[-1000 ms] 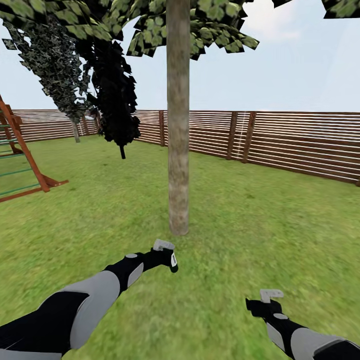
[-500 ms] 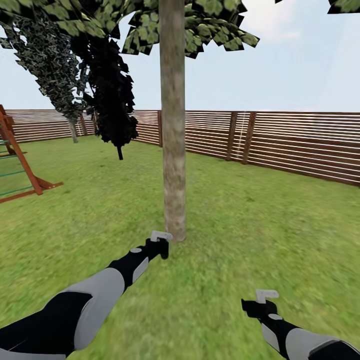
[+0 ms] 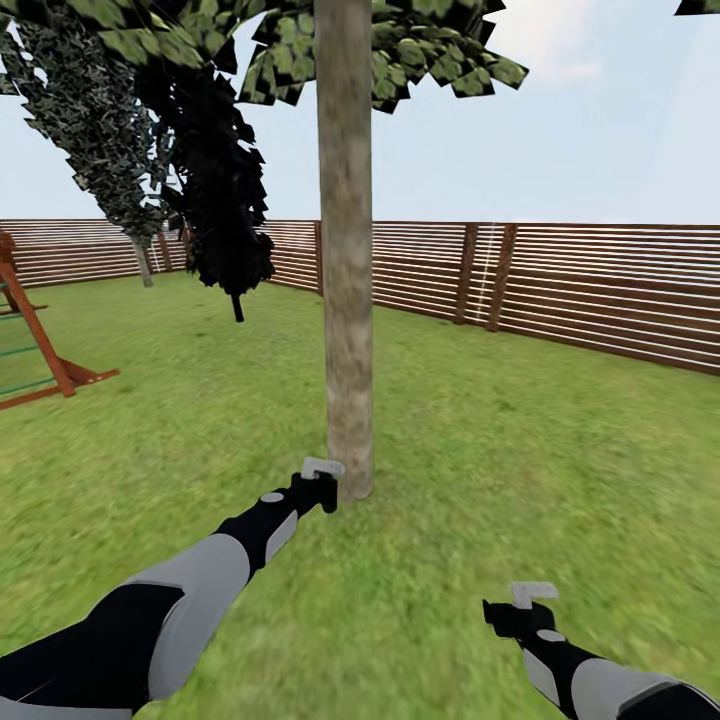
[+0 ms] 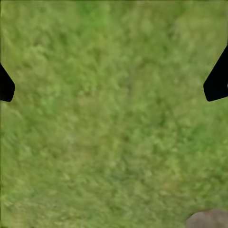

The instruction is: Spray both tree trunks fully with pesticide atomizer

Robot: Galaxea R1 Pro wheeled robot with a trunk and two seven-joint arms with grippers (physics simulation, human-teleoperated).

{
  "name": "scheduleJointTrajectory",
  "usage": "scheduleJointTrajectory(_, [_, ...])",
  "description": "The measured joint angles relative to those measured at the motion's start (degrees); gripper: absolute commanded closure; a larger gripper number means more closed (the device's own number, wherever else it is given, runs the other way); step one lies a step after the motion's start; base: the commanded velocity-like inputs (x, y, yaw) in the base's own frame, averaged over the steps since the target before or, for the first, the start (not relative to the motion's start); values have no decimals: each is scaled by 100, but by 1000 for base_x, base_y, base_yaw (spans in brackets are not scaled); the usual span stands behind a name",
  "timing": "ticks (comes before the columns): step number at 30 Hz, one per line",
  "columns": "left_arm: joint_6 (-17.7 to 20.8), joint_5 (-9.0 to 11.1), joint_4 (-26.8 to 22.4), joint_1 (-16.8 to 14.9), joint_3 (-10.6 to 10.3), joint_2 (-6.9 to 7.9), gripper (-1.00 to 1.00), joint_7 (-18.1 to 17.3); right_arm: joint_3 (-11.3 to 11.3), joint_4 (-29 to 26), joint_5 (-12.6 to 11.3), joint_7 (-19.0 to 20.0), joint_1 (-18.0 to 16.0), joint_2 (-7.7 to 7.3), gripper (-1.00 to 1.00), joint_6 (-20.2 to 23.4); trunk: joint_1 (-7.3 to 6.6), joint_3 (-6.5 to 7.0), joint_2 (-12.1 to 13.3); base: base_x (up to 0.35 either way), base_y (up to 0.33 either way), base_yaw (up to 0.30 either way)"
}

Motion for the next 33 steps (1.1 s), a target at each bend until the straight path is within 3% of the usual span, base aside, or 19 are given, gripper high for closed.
scheduleJointTrajectory(14, [-1,0,0,0,6,0,100,-1,0,0,0,0,8,23,-100,0,0,0,0,350,-40,0])
scheduleJointTrajectory(24, [-2,0,-7,-1,31,15,100,10,0,-2,0,1,38,26,-100,2,1,0,0,291,169,0])
scheduleJointTrajectory(33, [-1,0,-1,0,15,9,100,9,1,0,0,0,52,26,-100,0,0,0,0,208,20,0])
